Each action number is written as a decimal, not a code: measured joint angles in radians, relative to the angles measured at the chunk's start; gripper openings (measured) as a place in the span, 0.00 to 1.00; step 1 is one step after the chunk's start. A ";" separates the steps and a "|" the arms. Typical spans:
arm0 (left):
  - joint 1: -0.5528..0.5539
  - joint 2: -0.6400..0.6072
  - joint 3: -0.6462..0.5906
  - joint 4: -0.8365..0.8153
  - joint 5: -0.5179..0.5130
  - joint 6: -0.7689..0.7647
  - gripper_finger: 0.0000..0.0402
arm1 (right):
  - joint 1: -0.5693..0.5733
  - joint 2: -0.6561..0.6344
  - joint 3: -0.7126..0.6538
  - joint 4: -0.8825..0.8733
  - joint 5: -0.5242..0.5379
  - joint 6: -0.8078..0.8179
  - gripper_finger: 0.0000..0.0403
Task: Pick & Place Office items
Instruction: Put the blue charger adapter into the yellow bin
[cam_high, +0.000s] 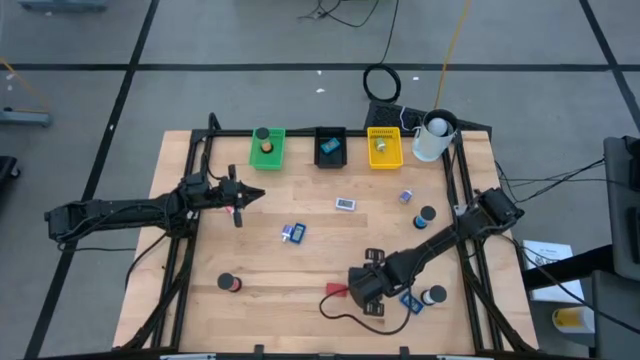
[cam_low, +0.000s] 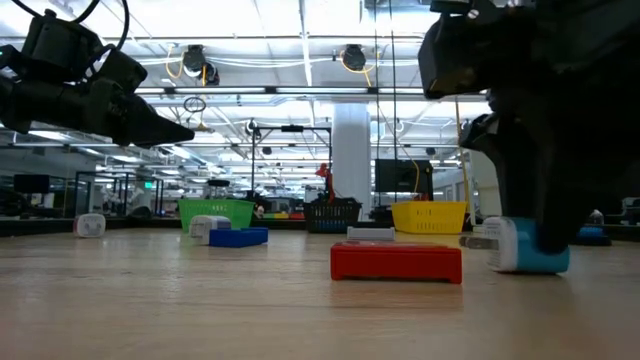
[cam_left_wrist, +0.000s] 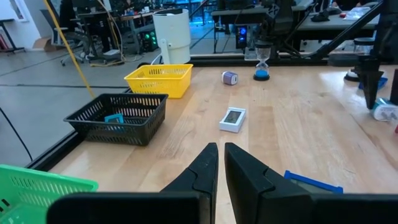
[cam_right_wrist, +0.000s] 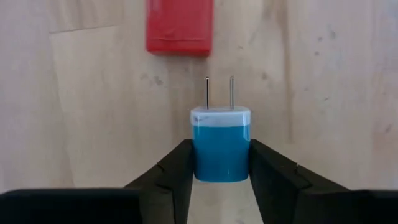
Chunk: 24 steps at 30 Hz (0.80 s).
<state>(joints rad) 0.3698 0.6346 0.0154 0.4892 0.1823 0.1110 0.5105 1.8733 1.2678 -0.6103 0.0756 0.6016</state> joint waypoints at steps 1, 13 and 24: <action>0.000 0.000 0.000 0.000 0.000 -0.006 0.09 | -0.005 -0.002 0.000 -0.002 -0.001 -0.008 0.31; 0.000 0.000 0.000 0.003 0.000 0.010 0.09 | -0.165 -0.243 0.000 -0.260 0.246 -0.088 0.32; 0.000 0.000 0.000 0.010 0.000 0.010 0.09 | -0.697 -0.371 -0.001 -0.294 0.393 -0.230 0.35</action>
<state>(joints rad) 0.3695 0.6346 0.0154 0.4988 0.1825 0.1211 -0.1862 1.5024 1.2673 -0.9044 0.4691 0.3712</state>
